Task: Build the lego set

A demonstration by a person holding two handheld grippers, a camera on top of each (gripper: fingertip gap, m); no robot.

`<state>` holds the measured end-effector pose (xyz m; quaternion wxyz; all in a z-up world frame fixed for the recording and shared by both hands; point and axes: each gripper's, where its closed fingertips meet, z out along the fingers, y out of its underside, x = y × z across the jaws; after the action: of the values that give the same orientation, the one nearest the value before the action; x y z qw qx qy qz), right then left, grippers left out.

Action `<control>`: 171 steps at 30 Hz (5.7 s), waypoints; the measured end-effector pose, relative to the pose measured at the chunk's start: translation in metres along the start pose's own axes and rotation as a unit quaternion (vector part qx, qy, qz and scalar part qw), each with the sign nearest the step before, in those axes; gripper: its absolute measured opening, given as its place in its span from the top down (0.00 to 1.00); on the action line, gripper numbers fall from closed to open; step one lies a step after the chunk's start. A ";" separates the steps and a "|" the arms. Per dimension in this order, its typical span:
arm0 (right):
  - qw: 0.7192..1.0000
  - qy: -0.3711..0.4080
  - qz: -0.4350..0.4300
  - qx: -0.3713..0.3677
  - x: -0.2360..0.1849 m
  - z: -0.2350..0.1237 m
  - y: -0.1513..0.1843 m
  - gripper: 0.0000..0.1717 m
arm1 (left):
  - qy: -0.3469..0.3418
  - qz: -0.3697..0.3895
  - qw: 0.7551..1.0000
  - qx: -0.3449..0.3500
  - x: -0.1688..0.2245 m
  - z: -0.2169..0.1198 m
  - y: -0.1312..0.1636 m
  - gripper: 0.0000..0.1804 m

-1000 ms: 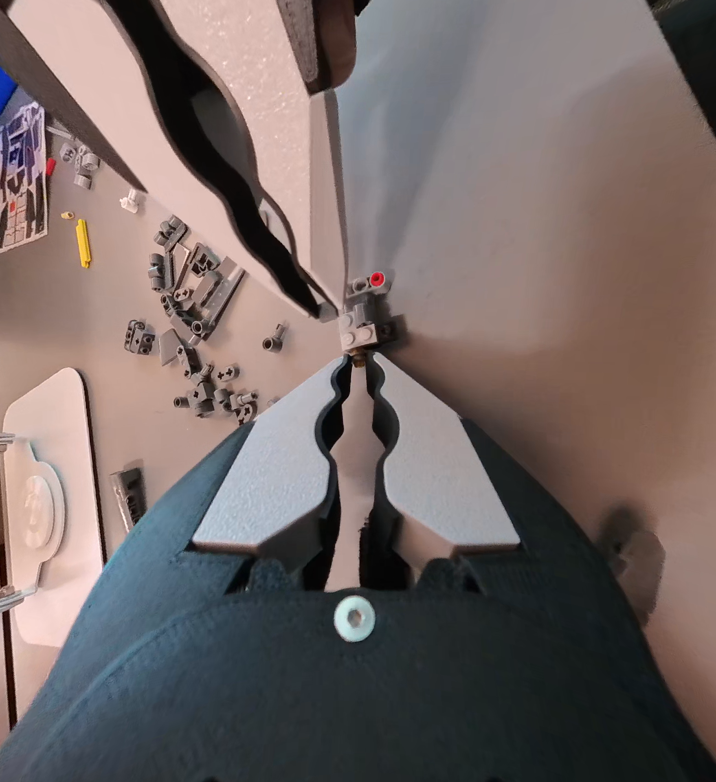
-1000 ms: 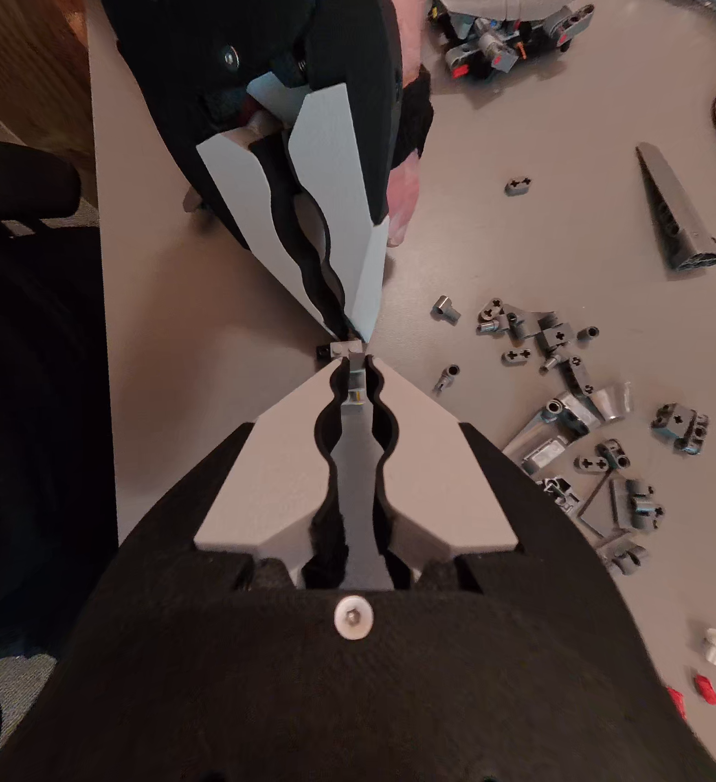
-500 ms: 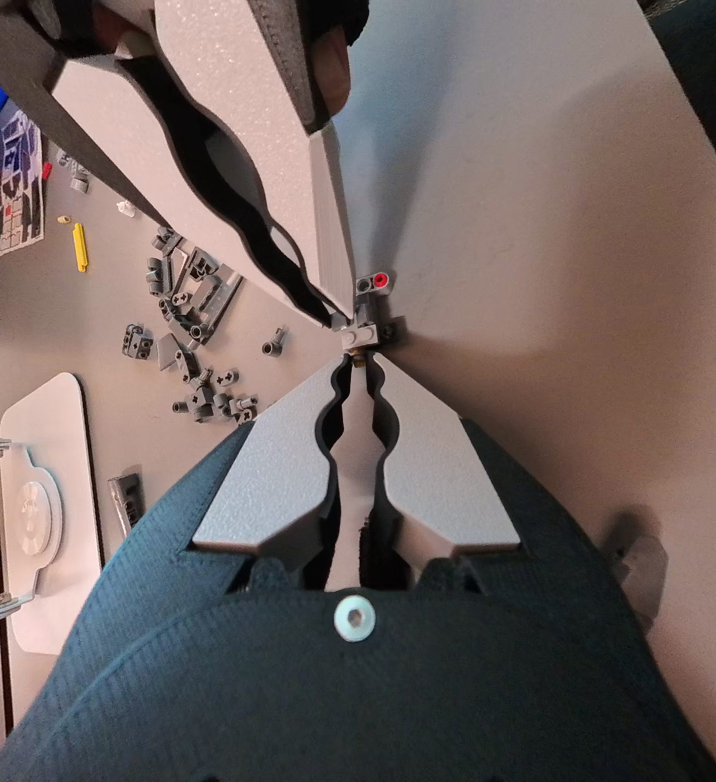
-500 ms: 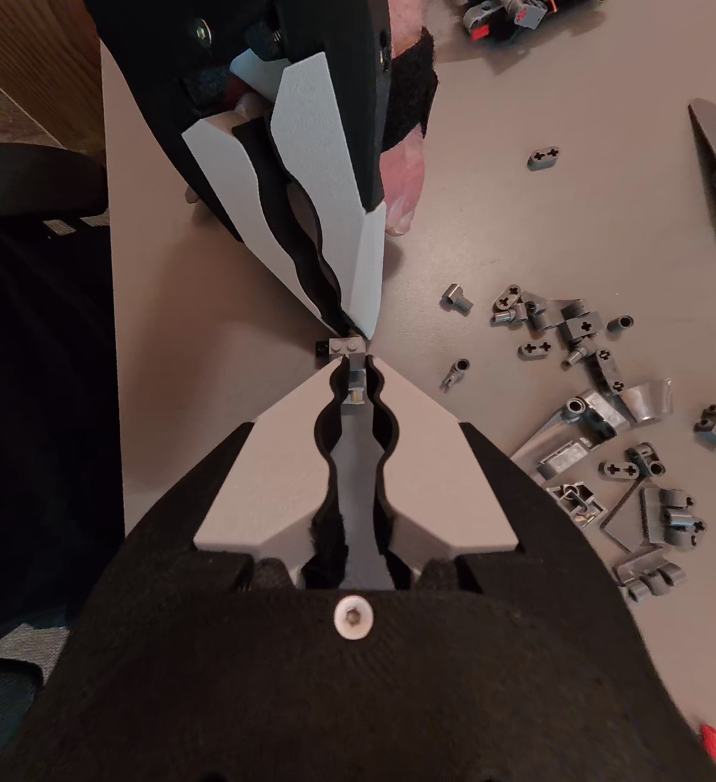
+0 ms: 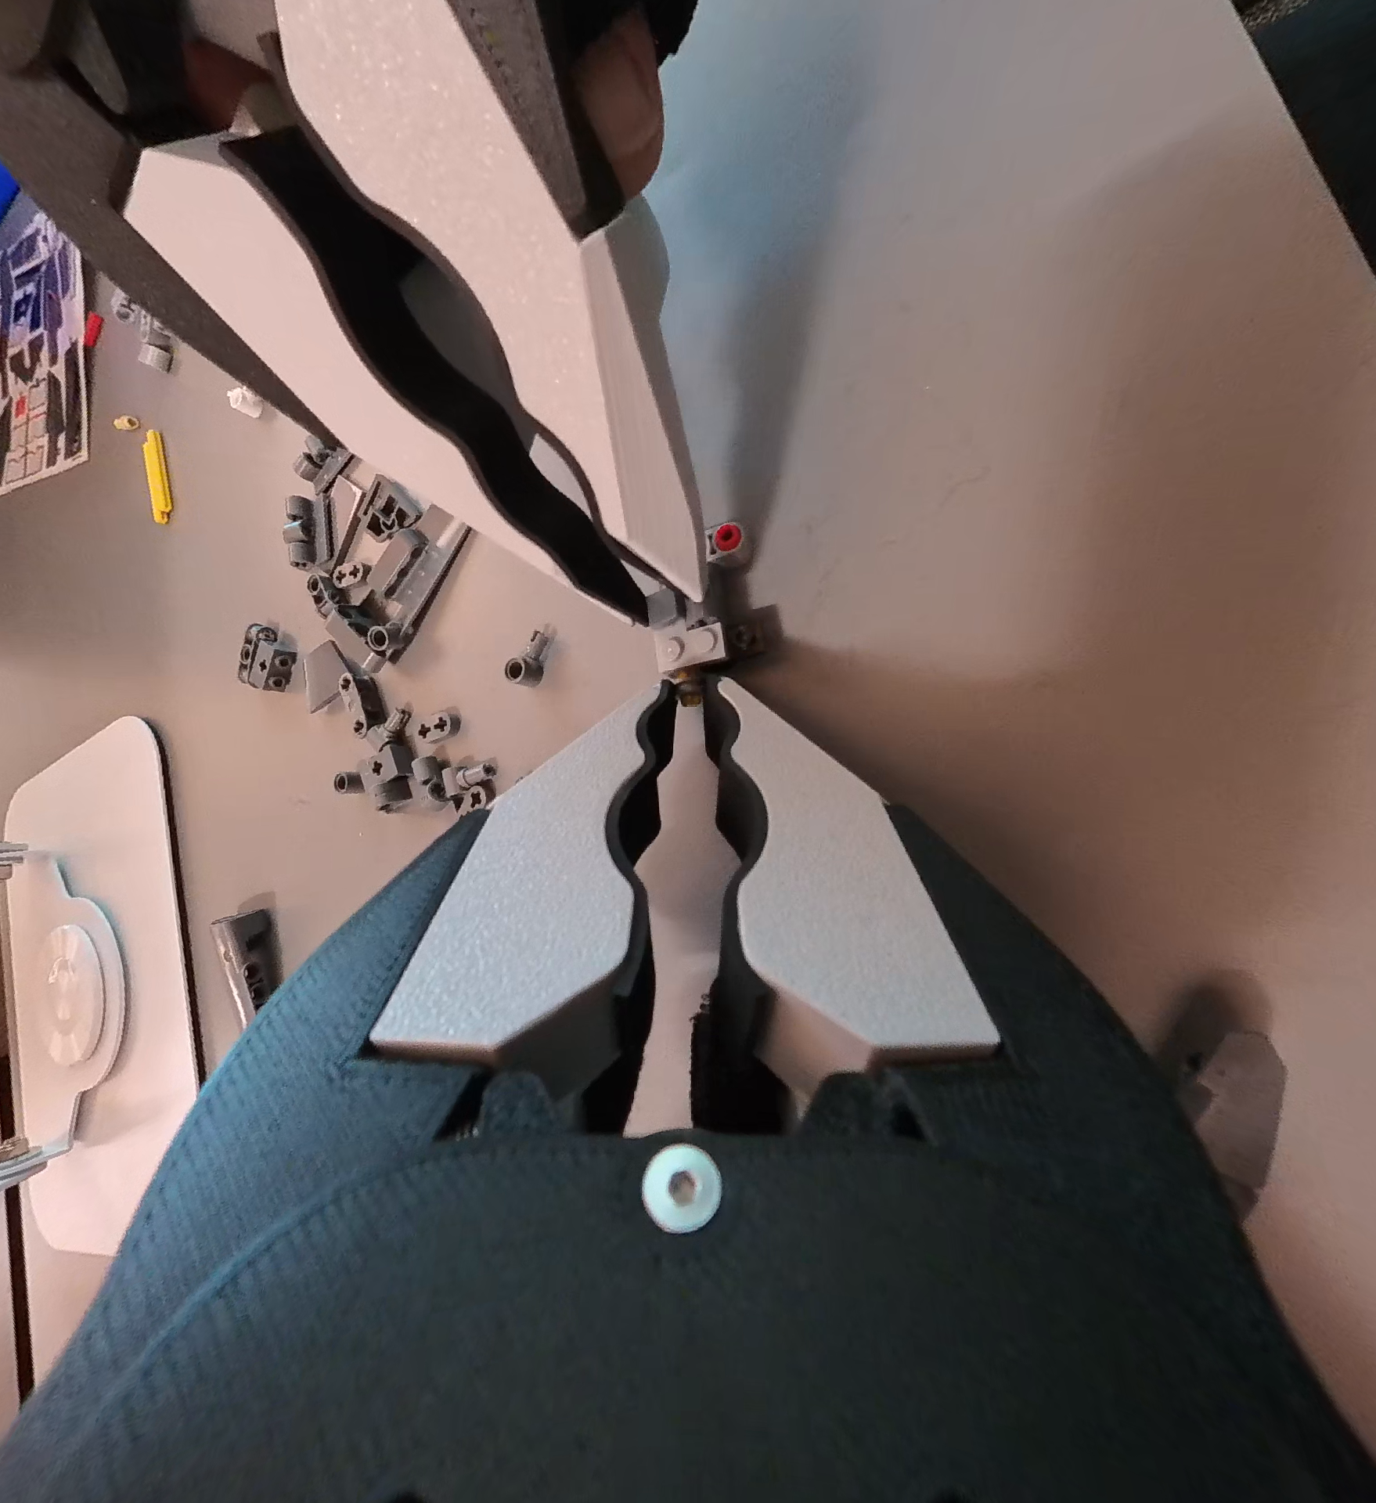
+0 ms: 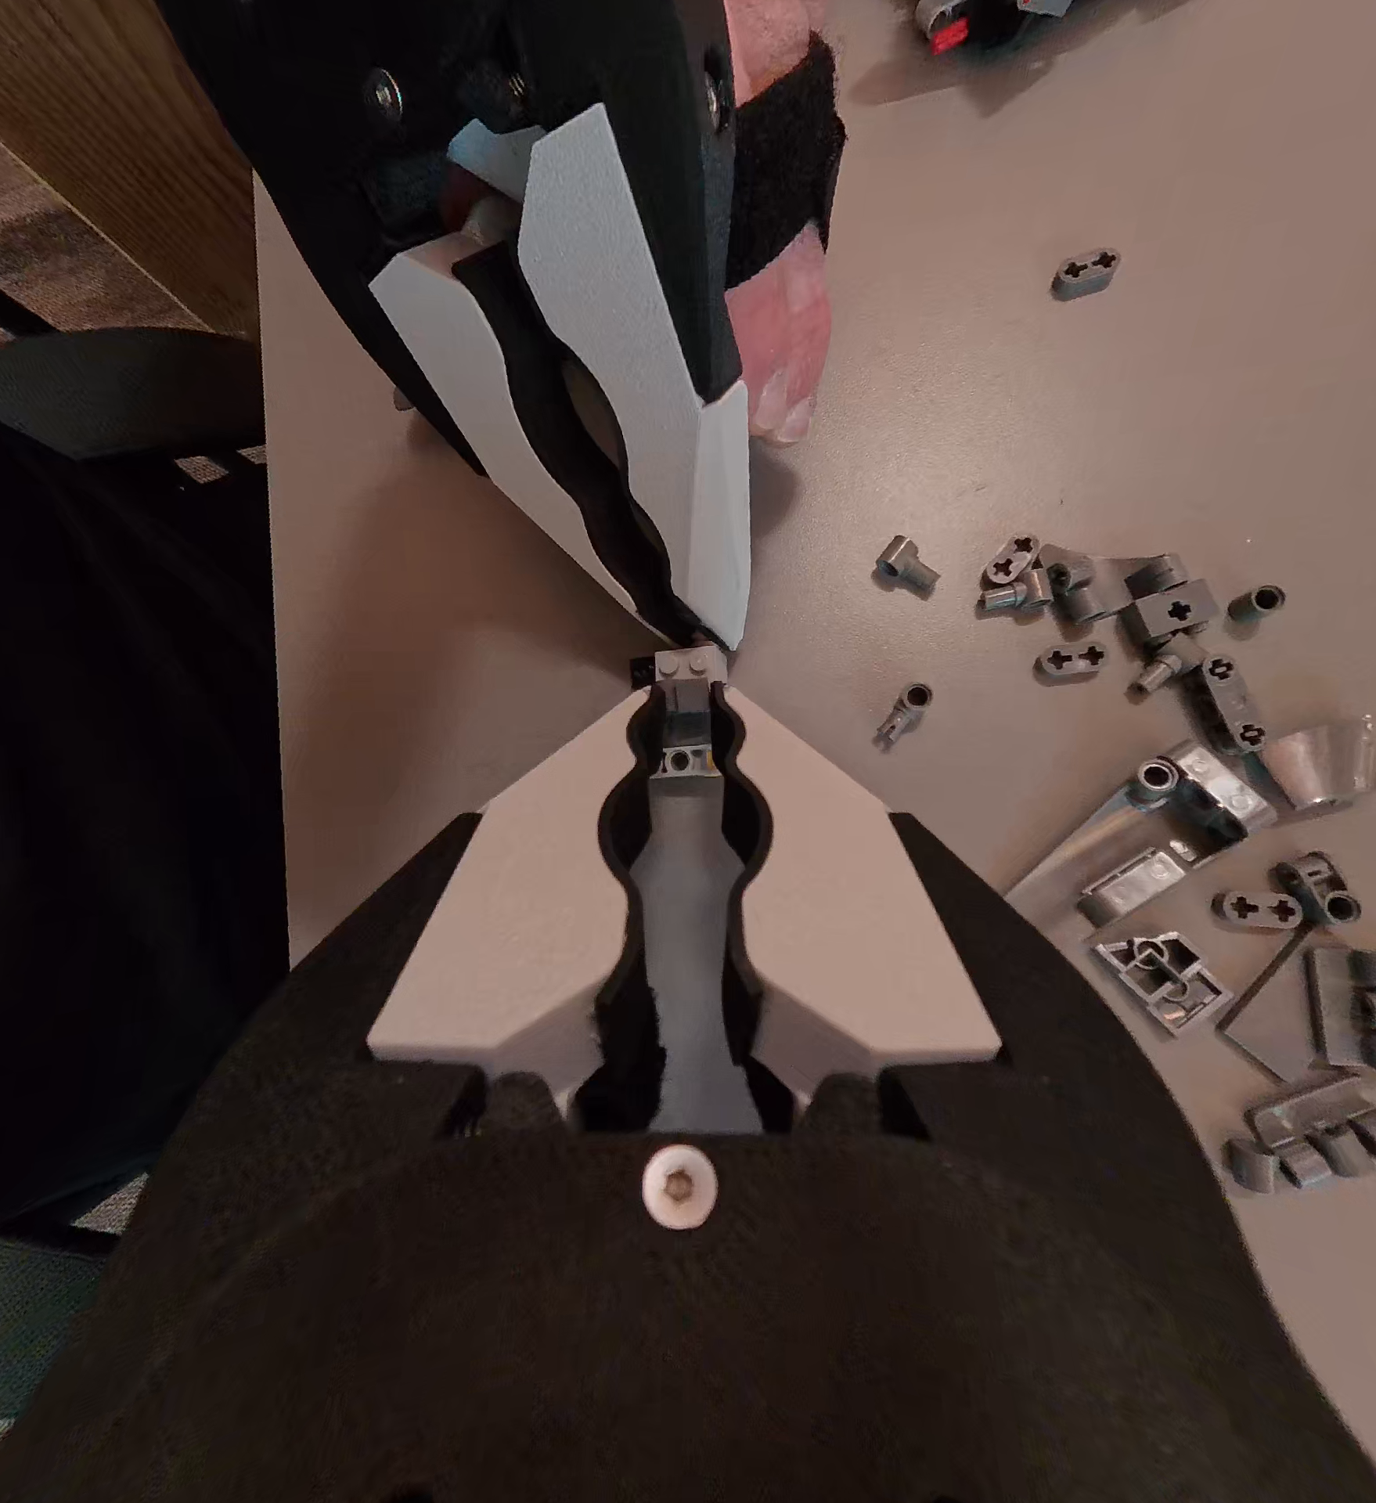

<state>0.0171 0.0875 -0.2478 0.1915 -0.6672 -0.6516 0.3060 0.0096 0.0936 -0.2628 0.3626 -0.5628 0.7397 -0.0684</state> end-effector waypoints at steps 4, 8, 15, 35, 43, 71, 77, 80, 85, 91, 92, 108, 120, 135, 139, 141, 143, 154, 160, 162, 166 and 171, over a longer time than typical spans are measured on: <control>1.000 0.007 0.000 0.002 0.002 -0.001 -0.001 0.95 | 0.000 0.001 1.000 0.000 0.000 0.000 0.000 0.97; 1.000 0.007 0.000 0.004 0.001 0.000 -0.001 0.94 | 0.000 0.001 1.000 -0.001 0.000 0.000 0.000 0.97; 1.000 0.012 0.014 0.021 0.006 -0.011 -0.003 0.93 | -0.005 0.009 1.000 -0.002 -0.001 0.000 0.000 0.97; 0.995 -0.057 0.070 0.039 0.007 0.000 -0.002 1.00 | -0.007 0.012 1.000 -0.005 0.000 0.001 0.000 0.97; 0.992 -0.075 0.093 0.044 0.008 0.000 -0.003 1.00 | -0.008 0.013 1.000 -0.006 0.000 0.001 0.000 0.97; 0.990 -0.064 0.099 0.074 0.009 -0.002 -0.001 0.96 | -0.015 0.019 1.000 -0.008 0.000 0.002 -0.003 0.97; 0.990 -0.071 0.102 0.069 0.008 -0.002 0.000 0.99 | -0.014 0.019 1.000 -0.008 0.000 0.002 -0.002 0.97; 0.990 -0.071 0.099 0.068 0.007 -0.002 0.000 1.00 | -0.014 0.019 1.000 -0.008 0.000 0.002 -0.002 0.97; 0.989 -0.076 0.100 0.072 0.007 -0.002 0.000 1.00 | -0.015 0.019 1.000 -0.009 0.000 0.002 -0.003 0.97; 0.989 -0.079 0.100 0.070 0.006 -0.002 0.001 0.98 | -0.014 0.017 1.000 -0.008 0.000 0.002 -0.003 0.97; 0.990 -0.079 0.099 0.069 0.005 -0.002 0.001 0.98 | -0.015 0.017 1.000 -0.009 0.000 0.002 -0.003 0.97; 0.987 -0.092 0.117 0.065 0.006 -0.002 0.002 0.99 | -0.015 0.021 1.000 -0.011 0.000 0.002 -0.003 0.97; 0.980 -0.118 0.144 0.064 0.007 -0.001 0.001 1.00 | -0.015 0.026 0.999 -0.014 0.000 0.002 -0.003 0.98; 0.983 -0.112 0.130 0.071 0.007 -0.001 0.002 1.00 | -0.015 0.025 1.000 -0.011 0.001 0.002 -0.003 0.97; 0.986 -0.101 0.108 0.071 0.005 -0.001 0.002 1.00 | -0.015 0.025 1.000 -0.012 0.001 0.002 -0.003 0.97; 0.989 -0.095 0.094 0.071 0.004 -0.001 0.002 1.00 | -0.014 0.027 0.999 -0.012 0.002 0.002 -0.004 0.97; 0.990 -0.088 0.080 0.071 0.003 -0.001 0.003 1.00 | -0.012 0.026 1.000 -0.012 0.002 0.002 -0.004 0.97; 0.996 -0.051 0.017 0.074 0.000 -0.002 0.004 1.00 | -0.007 0.024 1.000 -0.010 0.003 0.003 -0.006 0.97; 0.996 -0.027 -0.021 0.077 -0.001 -0.002 0.005 1.00 | -0.004 0.024 1.000 -0.008 0.004 0.003 -0.007 0.97; 0.996 -0.018 -0.035 0.079 -0.002 -0.002 0.006 1.00 | -0.004 0.023 1.000 -0.007 0.005 0.003 -0.007 0.97; 0.995 0.004 -0.064 0.082 -0.002 -0.002 0.006 1.00 | -0.002 0.021 1.000 -0.005 0.005 0.003 -0.007 0.97; 0.989 0.048 -0.108 0.083 -0.003 -0.002 0.007 1.00 | 0.001 0.019 1.000 -0.004 0.005 0.003 -0.007 0.97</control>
<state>0.0239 0.0848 -0.2503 0.3095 -0.5884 -0.6822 0.3042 0.0169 0.0876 -0.2637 0.3606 -0.5500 0.7509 -0.0596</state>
